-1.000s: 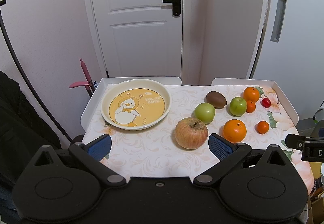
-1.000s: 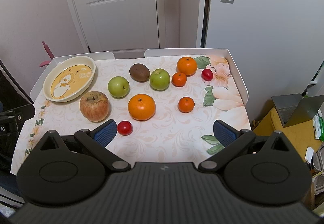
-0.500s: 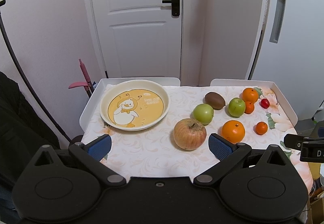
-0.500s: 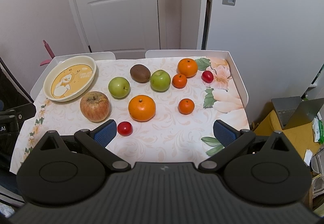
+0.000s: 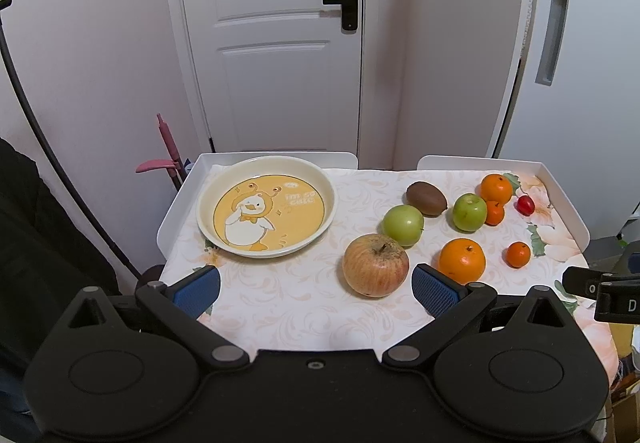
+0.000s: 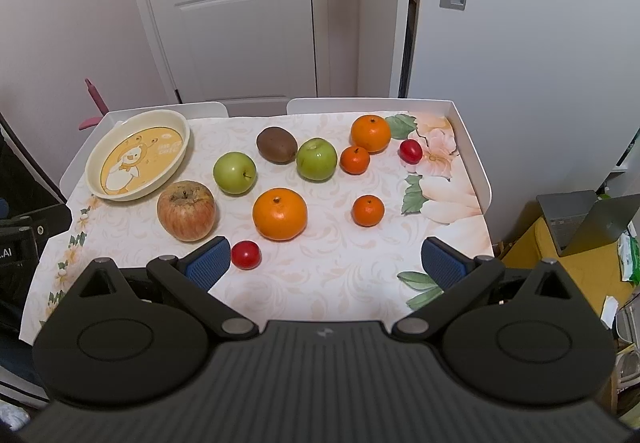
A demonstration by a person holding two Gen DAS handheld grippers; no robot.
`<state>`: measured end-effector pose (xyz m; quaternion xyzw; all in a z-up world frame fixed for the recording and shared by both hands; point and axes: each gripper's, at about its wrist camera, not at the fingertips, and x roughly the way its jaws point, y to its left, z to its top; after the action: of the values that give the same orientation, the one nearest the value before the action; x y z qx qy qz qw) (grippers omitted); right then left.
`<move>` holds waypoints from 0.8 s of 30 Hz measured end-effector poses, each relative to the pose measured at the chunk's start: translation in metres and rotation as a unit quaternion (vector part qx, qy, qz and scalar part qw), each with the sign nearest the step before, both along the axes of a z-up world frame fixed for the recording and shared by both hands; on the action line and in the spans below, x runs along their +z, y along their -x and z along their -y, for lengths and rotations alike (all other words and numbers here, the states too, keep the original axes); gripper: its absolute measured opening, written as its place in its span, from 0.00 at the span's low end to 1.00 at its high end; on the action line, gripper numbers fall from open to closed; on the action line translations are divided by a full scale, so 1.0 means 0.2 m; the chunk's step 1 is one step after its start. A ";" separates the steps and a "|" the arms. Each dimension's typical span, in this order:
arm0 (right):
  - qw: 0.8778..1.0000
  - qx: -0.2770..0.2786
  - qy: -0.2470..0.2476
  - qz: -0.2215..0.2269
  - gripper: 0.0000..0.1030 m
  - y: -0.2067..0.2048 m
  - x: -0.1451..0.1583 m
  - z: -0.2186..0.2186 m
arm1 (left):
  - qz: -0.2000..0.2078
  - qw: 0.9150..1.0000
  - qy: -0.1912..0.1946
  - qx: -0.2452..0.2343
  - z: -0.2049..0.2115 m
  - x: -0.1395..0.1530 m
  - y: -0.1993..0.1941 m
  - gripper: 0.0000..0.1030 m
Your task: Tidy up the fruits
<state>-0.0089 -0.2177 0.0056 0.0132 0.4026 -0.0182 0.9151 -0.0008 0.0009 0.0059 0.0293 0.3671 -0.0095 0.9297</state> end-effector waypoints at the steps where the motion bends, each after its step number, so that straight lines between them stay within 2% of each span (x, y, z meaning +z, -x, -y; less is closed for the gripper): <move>1: 1.000 0.000 0.000 0.000 1.00 0.00 0.00 0.00 | 0.000 1.000 0.000 0.000 0.00 0.00 0.00 1.00; 13: 1.000 0.002 -0.002 -0.003 1.00 -0.02 -0.02 0.02 | -0.006 1.000 -0.002 0.002 0.02 -0.02 -0.02 1.00; 24: 0.999 0.019 -0.012 -0.044 1.00 -0.12 -0.17 0.14 | -0.016 1.000 -0.021 0.015 0.07 -0.14 -0.09 1.00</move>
<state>0.0152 -0.2448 -0.0277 0.0163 0.4430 0.0034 0.8964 0.0175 -0.0127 -0.0222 0.0427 0.3825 0.0117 0.9229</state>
